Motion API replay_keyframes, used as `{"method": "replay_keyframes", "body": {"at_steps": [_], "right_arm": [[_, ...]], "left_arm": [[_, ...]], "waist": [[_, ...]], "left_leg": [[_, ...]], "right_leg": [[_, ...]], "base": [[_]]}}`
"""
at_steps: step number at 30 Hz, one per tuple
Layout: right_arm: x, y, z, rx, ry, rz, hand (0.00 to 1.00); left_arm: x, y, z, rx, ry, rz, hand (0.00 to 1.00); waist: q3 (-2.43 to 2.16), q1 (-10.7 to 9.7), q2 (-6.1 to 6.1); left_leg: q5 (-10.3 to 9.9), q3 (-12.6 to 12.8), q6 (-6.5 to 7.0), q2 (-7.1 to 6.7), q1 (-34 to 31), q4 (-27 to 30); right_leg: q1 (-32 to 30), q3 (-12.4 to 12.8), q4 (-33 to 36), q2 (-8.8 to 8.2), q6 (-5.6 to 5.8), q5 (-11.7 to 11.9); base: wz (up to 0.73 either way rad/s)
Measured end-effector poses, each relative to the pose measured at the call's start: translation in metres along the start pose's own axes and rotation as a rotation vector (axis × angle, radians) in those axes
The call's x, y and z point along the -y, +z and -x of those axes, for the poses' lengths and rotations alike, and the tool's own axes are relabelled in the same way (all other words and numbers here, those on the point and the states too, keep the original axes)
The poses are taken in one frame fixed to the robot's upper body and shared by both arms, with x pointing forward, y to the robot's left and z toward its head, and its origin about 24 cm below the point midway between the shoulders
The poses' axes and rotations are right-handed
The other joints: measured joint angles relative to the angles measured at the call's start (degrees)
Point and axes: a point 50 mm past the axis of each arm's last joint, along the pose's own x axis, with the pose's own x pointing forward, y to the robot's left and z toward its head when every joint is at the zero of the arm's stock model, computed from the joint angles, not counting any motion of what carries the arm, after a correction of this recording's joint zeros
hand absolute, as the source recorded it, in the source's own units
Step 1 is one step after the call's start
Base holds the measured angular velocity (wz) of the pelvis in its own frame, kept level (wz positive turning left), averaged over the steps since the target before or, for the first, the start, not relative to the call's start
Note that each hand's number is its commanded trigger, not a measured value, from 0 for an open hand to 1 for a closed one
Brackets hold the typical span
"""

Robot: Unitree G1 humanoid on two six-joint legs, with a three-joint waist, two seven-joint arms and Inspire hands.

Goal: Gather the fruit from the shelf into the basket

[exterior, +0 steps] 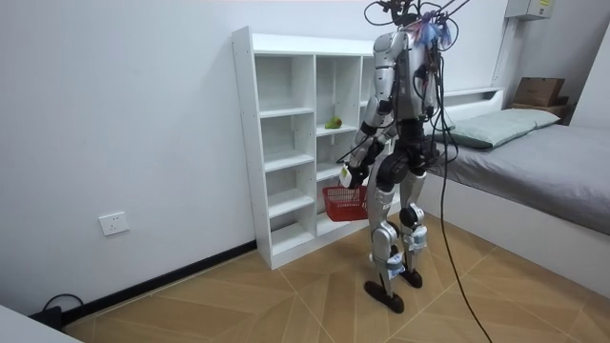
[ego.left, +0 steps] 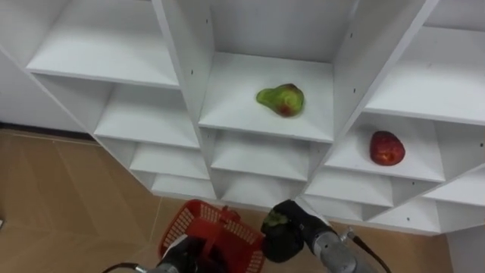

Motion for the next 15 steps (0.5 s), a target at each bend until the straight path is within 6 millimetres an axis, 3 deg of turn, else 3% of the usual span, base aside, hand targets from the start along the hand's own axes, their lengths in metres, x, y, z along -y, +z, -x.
{"method": "replay_keyframes", "body": {"at_steps": [7, 12, 15], "right_arm": [[0.004, 0.008, -0.006, 0.019, -0.019, -0.137, 1.0], [-0.002, 0.003, -0.007, -0.012, -0.003, -0.166, 1.0], [-0.003, 0.002, -0.007, -0.016, -0.001, -0.168, 1.0]], "left_arm": [[0.004, 0.006, -0.002, 0.011, -0.016, -0.031, 1.0], [0.008, 0.01, -0.003, 0.023, -0.03, -0.027, 1.0], [0.01, 0.01, -0.003, 0.024, -0.038, -0.034, 1.0]], "waist": [[0.07, 0.2, -0.11], [0.67, 0.3, -0.25], [0.75, 0.3, -0.16]], "left_leg": [[0.1, 0.0, 0.16, 0.03, 0.3, -0.1], [0.1, 0.0, 0.16, 0.03, 0.2, 0.0], [0.1, 0.0, 0.16, 0.02, 0.1, 0.1]], "right_leg": [[0.5, -0.7, 0.0, -0.33, 0.1, -0.1], [0.5, -0.7, -0.1, -0.37, 0.14, -0.1], [0.5, -0.6, 0.0, -0.36, 0.14, -0.1]], "base": [[0.04], [0.01], [0.0]]}}
